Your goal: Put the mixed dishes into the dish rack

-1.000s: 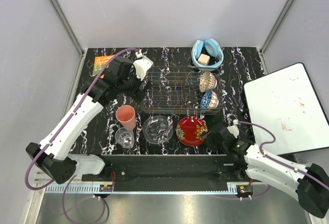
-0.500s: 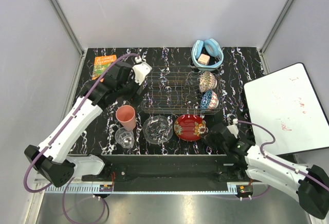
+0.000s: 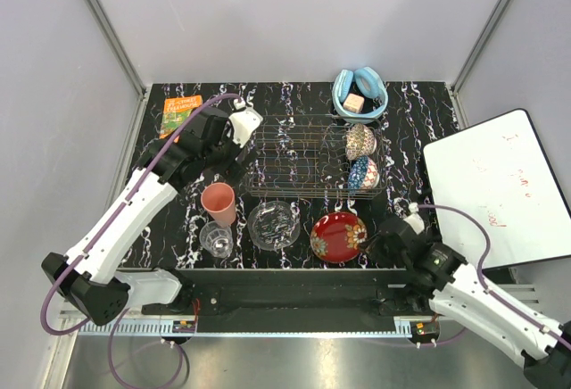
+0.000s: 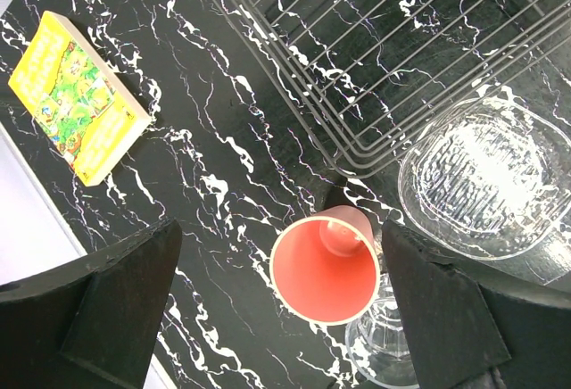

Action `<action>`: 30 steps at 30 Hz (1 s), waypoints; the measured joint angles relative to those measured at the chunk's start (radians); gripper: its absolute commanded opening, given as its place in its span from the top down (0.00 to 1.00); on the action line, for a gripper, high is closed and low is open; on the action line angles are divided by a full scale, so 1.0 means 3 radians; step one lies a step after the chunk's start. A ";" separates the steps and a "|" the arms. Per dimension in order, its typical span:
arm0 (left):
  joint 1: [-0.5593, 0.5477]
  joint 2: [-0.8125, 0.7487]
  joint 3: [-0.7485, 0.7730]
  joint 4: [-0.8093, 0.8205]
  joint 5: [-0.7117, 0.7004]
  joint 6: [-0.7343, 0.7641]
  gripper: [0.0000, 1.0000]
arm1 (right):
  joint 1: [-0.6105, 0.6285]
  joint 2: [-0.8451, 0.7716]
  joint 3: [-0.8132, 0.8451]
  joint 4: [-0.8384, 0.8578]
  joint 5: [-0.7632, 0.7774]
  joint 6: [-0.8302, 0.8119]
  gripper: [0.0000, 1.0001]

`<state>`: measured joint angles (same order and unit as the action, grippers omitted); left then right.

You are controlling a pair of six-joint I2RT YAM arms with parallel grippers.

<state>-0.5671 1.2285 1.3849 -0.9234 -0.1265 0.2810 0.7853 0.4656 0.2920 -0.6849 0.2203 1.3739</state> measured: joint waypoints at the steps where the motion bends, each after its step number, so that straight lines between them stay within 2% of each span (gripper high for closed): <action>1: 0.0000 0.0000 0.0000 0.0000 -0.0004 0.0001 0.01 | 0.0000 0.0086 0.0088 -0.0057 -0.0042 -0.0150 1.00; 7: 0.0001 0.0000 0.0042 -0.0008 -0.0009 0.0004 0.01 | 0.0031 0.0932 0.0814 -0.0043 -0.0317 -0.1164 1.00; 16: 0.0092 -0.0013 0.0075 -0.0005 -0.0022 0.0003 0.01 | 0.0085 0.1422 0.1929 -0.0033 -0.0233 -0.2647 1.00; 22: 0.0233 -0.0066 0.0075 -0.0008 0.0014 -0.0006 0.01 | 0.0179 0.1740 0.2777 -0.0010 0.0530 -0.3535 1.00; 26: 0.0338 -0.0078 0.0108 -0.0076 0.0128 -0.0076 0.01 | 0.0388 0.1926 0.2871 0.0455 0.1193 -0.4491 1.00; 30: 0.0468 -0.0078 0.0148 -0.0100 0.0266 -0.0134 0.01 | 0.0436 0.2251 0.2817 0.1123 0.1495 -0.5661 1.00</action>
<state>-0.4267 1.2053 1.4292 -0.9535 -0.0467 0.2409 0.9161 1.1408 1.1370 -0.3481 0.6689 -0.3244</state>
